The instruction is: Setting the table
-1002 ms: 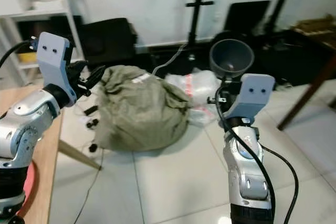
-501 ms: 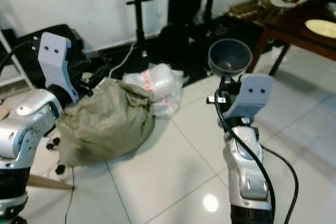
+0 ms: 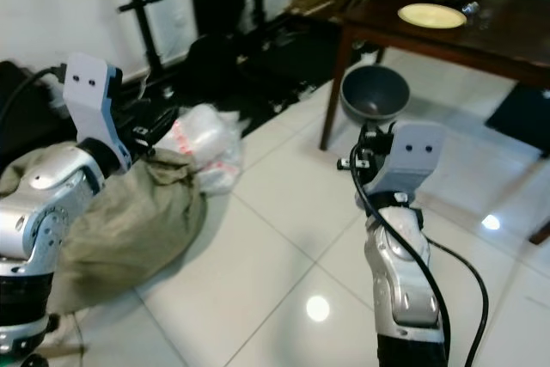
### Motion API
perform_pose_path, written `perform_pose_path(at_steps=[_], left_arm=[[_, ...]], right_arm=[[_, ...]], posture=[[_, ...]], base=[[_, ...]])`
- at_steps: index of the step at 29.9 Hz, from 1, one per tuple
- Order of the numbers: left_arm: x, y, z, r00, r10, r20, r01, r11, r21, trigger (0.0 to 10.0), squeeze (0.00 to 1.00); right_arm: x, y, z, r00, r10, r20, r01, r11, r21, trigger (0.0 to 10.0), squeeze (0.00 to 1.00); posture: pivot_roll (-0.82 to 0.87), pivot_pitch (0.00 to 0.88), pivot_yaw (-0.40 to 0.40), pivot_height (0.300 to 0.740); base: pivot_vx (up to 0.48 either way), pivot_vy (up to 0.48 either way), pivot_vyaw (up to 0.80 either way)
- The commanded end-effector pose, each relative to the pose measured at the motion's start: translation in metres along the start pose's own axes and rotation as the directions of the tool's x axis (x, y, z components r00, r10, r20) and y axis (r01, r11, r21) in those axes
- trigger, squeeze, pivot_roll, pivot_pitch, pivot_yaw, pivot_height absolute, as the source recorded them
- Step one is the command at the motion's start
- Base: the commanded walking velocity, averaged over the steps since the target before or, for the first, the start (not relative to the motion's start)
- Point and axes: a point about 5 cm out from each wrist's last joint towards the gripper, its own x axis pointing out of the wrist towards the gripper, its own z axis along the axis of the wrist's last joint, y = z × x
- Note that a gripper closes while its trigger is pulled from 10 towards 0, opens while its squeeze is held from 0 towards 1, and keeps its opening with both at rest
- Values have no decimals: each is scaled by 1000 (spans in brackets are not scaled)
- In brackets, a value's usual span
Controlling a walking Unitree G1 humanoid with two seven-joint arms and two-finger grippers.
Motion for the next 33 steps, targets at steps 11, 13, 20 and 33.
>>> perform_pose_path(at_steps=[11,13,20,33], left_arm=[[-1,4,-4,1000,15,-9,-15,1000,-12,10000,0],[-1,4,-4,1000,14,-8,-15,1000,-13,10000,0],[-1,4,-4,1000,14,-8,-14,1000,-13,10000,0],[4,-4,-7,1000,-2,18,2,1000,-7,10000,0]], right_arm=[[-2,0,0,1000,-5,-2,5,1000,-8,10000,0],[-2,0,0,1000,-5,-2,5,1000,-8,10000,0],[-2,-1,0,1000,-5,-3,5,1000,-8,10000,0],[-5,4,-5,1000,16,-21,-16,1000,-2,10000,0]], posture=[[-38,12,125,740],[-38,12,125,740],[-38,12,125,740],[-48,18,128,740]], base=[[0,0,-763],[0,0,-763],[0,0,-763],[148,0,-528]])
